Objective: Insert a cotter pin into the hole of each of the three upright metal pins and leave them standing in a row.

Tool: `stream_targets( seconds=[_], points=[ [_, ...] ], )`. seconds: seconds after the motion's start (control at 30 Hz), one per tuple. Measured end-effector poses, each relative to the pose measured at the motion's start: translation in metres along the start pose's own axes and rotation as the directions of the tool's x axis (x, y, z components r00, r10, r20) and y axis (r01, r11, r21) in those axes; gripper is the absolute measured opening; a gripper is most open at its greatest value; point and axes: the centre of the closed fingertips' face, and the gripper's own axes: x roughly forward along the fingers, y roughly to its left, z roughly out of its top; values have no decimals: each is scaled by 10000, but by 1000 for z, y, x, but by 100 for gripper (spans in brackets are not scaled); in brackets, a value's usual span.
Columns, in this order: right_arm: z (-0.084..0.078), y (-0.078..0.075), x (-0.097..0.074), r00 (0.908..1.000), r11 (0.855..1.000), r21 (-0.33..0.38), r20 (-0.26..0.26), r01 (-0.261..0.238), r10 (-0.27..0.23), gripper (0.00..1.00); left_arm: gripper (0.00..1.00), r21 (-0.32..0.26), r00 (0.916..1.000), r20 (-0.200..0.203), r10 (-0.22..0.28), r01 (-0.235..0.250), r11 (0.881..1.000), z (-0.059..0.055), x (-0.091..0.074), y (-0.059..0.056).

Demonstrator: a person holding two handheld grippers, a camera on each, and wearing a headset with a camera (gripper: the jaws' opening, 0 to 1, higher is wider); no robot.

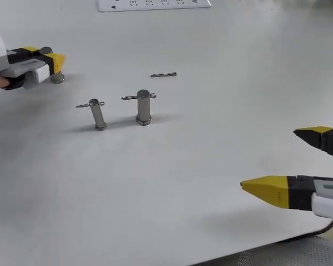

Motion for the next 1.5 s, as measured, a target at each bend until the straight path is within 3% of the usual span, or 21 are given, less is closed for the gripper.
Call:
stream_targets(
  seconds=[0.1, 0.2, 0.33, 0.5, 0.57, 0.73, 0.83, 0.97, 1.23, 1.33, 1.5],
  points=[
    [-1, 0, 0, 10000, 10000, 23, -21, -8, 8, 92, 11, 399, 9999, -103, 46, -41, 9992, 0, -2, -2],
    [0, 0, 0, 10000, 10000, 49, -16, -21, 21, 92, 10, 119, 9995, -283, 168, -165, 9998, 1, -5, -2],
    [2, 0, 0, 10000, 10000, 22, 11, -24, 24, 92, 10, 288, 9990, -427, 135, -123, 9995, 4, -9, -4],
    [7, -1, -2, 10000, 10000, -50, 90, -9, 10, 91, 10, 365, 9994, -334, -25, 38, 9993, 16, -20, -7],
    [8, -1, -4, 9999, 10000, -97, 120, 10, -9, 91, 10, 588, 9998, -219, 23, -10, 9983, 27, -33, -11],
    [14, 2, -4, 9993, 9998, -186, 349, -97, 104, 91, 10, 75, 9993, 249, -268, 267, 9996, 47, -56, -19],
    [17, 4, -3, 9989, 9995, -270, 438, -167, 179, 91, 10, 46, 9989, 335, -339, 337, 9994, 55, -69, -28],
    [19, 10, -2, 9979, 9987, -369, 536, -350, 370, 91, 10, 212, 9977, 445, -502, 493, 9986, 62, -93, -52],
    [23, 17, -4, 9956, 9968, -555, 707, -582, 621, 91, 10, 412, 9969, 452, -638, 619, 9972, 57, -120, -94],
    [23, 19, -6, 9946, 9961, -598, 771, -644, 689, 91, 10, 859, 9962, 135, -855, 840, 9928, 44, -122, -110],
    [21, 23, -7, 9936, 9948, -691, 795, -751, 806, 91, 10, 427, 9935, -248, -1109, 1119, 9928, 19, -120, -137]
  ],
)
